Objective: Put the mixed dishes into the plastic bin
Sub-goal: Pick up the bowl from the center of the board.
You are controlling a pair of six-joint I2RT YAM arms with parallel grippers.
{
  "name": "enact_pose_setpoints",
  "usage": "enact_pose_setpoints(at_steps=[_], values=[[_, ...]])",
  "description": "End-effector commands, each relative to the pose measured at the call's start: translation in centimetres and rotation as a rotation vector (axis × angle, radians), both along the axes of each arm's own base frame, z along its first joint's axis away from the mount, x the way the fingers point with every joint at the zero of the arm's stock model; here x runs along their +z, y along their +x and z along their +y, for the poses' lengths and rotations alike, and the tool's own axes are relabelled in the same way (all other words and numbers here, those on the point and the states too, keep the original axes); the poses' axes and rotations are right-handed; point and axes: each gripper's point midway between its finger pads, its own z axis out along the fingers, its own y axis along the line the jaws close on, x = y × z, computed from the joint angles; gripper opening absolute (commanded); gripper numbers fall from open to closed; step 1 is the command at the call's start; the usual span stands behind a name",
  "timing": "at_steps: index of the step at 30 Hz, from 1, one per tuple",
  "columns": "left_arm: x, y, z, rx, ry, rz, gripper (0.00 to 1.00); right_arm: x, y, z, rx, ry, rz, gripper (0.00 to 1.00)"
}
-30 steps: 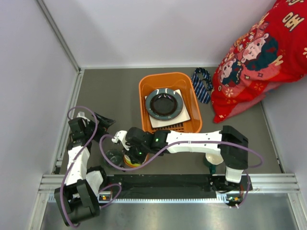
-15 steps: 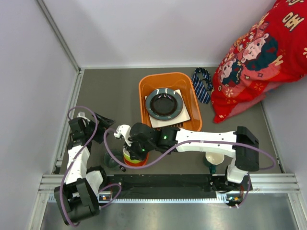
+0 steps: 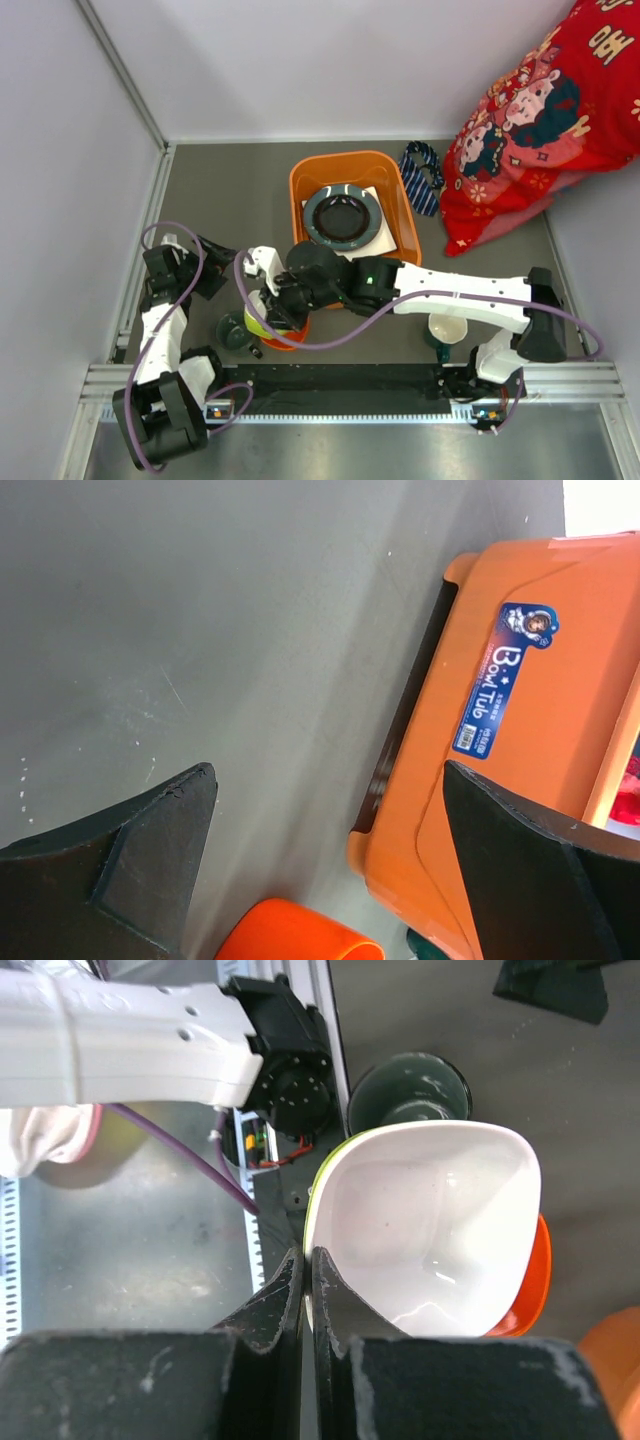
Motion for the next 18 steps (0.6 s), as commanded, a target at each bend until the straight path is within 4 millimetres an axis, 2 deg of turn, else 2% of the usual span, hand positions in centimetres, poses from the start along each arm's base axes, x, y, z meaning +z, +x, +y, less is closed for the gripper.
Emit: enact_pose_setpoints(at_steps=[1, 6, 8, 9, 11, 13, 14, 18], values=[[1.4, 0.7, -0.2, -0.025, -0.004, -0.071, 0.99, 5.6, -1.1, 1.0, 0.052, 0.151, -0.031, 0.00], [4.7, 0.8, -1.7, -0.063, -0.110, -0.128, 0.98, 4.4, -0.6, 1.2, 0.090, 0.098, -0.095, 0.00], [6.6, 0.8, -1.7, -0.065, -0.098, -0.177, 0.98, 3.9, -0.1, 1.4, 0.095, 0.077, -0.127, 0.00], [6.6, 0.5, -1.7, -0.058, -0.092, -0.158, 0.98, 3.8, 0.1, 1.4, 0.096, 0.067, -0.144, 0.00], [8.7, 0.4, -1.6, -0.063, -0.063, -0.194, 0.98, 3.3, 0.7, 1.3, 0.097, 0.032, -0.186, 0.00], [9.2, -0.1, -1.7, -0.075, -0.044, -0.180, 0.98, 3.1, 1.5, 1.2, 0.104, 0.011, -0.252, 0.00], [10.1, 0.0, -1.6, -0.087, -0.024, -0.197, 0.97, 2.8, 1.8, 1.2, 0.106, 0.000, -0.267, 0.00], [10.9, -0.5, -1.7, -0.105, -0.003, -0.180, 0.95, 1.4, 3.3, 1.1, 0.105, -0.070, -0.356, 0.00]])
